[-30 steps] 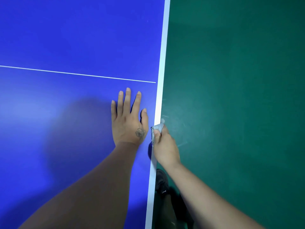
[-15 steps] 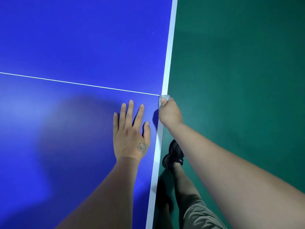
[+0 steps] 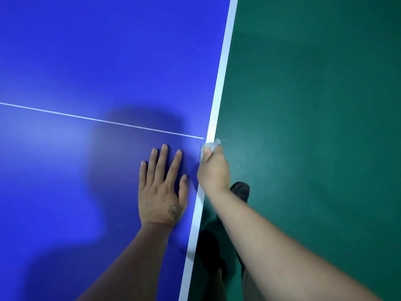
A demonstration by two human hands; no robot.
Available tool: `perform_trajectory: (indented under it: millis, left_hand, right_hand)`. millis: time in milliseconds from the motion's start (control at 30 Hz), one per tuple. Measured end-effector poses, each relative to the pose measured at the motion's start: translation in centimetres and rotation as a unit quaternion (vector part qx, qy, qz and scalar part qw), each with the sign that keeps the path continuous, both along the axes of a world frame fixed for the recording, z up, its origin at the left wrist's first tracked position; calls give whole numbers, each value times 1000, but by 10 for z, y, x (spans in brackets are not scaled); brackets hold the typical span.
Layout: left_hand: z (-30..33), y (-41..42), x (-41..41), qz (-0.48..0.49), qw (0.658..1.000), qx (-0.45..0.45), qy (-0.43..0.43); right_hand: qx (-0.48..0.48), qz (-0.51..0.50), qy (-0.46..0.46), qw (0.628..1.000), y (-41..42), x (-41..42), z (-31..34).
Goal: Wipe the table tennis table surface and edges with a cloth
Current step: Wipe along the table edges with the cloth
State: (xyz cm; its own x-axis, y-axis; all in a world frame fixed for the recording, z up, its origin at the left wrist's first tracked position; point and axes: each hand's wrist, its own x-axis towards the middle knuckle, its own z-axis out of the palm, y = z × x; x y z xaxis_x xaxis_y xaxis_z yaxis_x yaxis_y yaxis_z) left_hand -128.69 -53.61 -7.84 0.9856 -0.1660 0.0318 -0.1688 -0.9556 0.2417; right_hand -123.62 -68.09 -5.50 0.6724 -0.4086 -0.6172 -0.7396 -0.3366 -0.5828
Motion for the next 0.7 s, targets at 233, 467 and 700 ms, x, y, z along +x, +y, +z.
perform_trajectory:
  millis: [233, 467, 700]
  left_hand:
    - [3, -4, 2, -1, 1000, 19, 1]
    - [6, -6, 4, 8, 999, 33, 0]
    - [7, -49, 95, 68, 996, -14, -55]
  right_hand:
    - [39, 0, -1, 999, -50, 114, 10]
    - [83, 43, -5, 996, -42, 51, 15]
    - [65, 35, -16, 997, -55, 94, 9]
